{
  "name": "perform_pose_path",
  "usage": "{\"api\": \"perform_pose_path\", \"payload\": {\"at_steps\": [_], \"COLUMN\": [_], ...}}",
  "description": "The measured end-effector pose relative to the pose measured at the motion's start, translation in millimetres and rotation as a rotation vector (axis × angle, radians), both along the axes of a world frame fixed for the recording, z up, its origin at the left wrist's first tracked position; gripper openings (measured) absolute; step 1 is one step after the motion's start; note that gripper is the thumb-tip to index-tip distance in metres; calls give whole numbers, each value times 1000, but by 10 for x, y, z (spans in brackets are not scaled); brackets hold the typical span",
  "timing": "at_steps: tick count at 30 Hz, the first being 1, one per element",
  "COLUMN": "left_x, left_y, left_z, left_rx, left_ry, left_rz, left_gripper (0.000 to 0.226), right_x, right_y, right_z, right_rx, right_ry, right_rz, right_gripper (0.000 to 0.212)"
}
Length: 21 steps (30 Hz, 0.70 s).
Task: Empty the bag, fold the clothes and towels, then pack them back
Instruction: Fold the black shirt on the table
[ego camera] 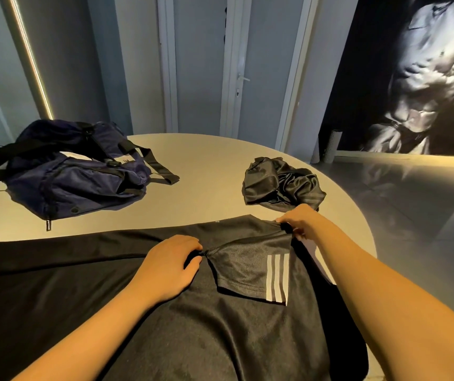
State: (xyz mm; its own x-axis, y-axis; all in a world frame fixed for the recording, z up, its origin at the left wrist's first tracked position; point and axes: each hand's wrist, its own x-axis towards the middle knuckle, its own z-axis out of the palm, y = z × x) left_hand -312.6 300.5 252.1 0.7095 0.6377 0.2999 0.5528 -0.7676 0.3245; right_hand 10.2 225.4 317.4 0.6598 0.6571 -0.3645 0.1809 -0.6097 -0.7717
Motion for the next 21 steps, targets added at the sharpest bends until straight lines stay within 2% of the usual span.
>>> {"api": "perform_pose_path", "payload": {"at_steps": [2,3,5,8,11,13,16,21], "left_x": [-1,0,5,13,9,4,-1,29], "left_y": [-2,-6,-16,-25,-27,-40,-62,-50], "left_z": [0,4,12,29,33,50,73,66], "left_rx": [0,-1,-2,-7,-6,-7,-2,52], "left_ry": [5,5,8,15,26,33,40,66], "left_rz": [5,7,5,6,13,17,33,117], "left_gripper": [35,35,36,39,40,45,51,52], "right_x": [56,108,205,247,201,174,76,-100], "right_y": [31,42,74,137,181,164,67,-266], "right_z": [50,55,16,-94,-160,-168,-91,84], "right_rx": [-61,-33,108,273,404,375,266,56], "right_ry": [80,179,420,532,435,299,163,-5], "right_rz": [4,-43,-191,-359,-443,-437,-309,-28], "right_gripper": [21,22,27,27,20,16,5,38]}}
